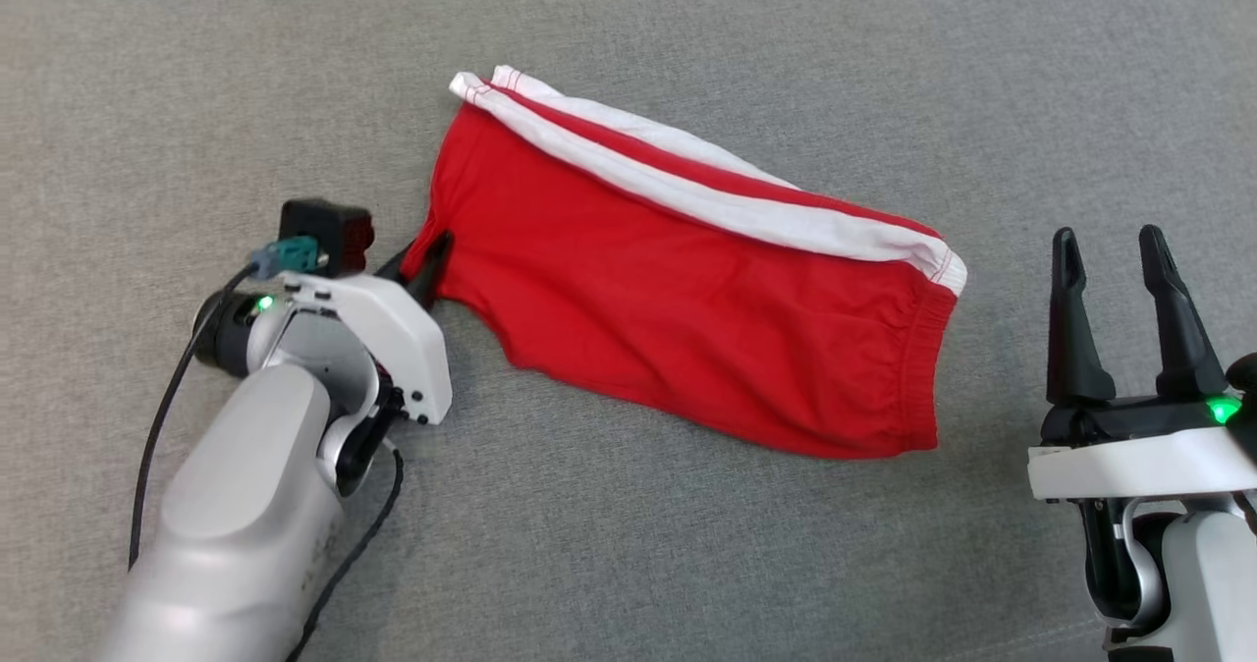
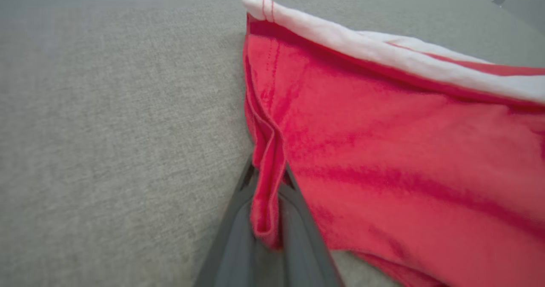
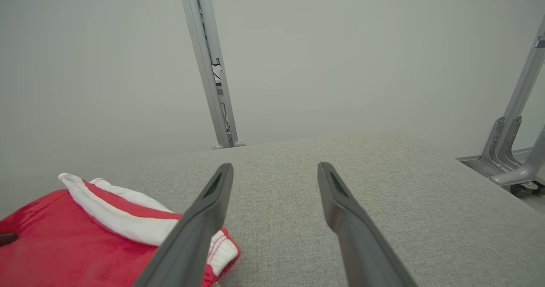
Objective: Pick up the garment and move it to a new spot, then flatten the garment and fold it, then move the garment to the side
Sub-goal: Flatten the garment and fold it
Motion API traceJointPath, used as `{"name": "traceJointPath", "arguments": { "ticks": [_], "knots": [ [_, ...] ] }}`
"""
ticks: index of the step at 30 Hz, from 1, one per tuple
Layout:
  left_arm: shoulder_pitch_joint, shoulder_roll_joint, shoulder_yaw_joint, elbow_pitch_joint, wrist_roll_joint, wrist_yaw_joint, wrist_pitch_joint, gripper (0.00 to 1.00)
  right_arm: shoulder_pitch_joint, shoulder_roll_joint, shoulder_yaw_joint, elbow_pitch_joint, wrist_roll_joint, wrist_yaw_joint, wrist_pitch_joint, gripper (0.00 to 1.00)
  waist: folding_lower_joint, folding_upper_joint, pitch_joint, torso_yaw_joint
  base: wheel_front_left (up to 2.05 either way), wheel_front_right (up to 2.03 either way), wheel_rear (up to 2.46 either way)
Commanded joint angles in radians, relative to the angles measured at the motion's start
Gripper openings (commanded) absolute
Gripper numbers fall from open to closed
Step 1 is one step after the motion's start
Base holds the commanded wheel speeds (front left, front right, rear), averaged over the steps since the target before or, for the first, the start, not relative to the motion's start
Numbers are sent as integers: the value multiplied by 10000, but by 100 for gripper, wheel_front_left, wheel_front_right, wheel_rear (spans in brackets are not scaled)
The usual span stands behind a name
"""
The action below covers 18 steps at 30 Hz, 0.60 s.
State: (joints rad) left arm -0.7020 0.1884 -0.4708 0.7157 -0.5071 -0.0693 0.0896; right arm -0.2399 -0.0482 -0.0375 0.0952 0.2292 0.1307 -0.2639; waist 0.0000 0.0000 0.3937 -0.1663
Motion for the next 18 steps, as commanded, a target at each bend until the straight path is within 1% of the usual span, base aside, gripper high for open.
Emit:
{"name": "traceJointPath", "arguments": {
  "ticks": [1,3,10,15,17,18],
  "knots": [
    [384,175,93,103,-137,139,-25,0,45,-48,-54,2,30,1,-7,100,0,0,-66,81,0,0,0],
    [994,187,234,-275,-279,298,-384,0,135,-48,-85,46,68,1,-7,100,0,0,-217,291,0,0,0],
    [3031,278,715,-1847,-793,899,-1118,0,427,-51,-164,255,-206,1,-5,100,0,0,-683,1020,0,0,0],
    [4333,278,864,-3103,-1023,1307,-1296,0,611,-54,-287,365,-432,1,-5,100,0,0,-971,1423,0,0,0],
    [4658,198,826,-3430,-1160,1374,-1189,0,649,-53,-311,424,-537,1,-5,100,0,0,-1045,1524,0,0,0],
    [4769,119,866,-3583,-1293,1379,-1161,46,640,-53,-297,420,-563,1,-5,100,0,0,-1075,1551,0,0,0]
  ]
}}
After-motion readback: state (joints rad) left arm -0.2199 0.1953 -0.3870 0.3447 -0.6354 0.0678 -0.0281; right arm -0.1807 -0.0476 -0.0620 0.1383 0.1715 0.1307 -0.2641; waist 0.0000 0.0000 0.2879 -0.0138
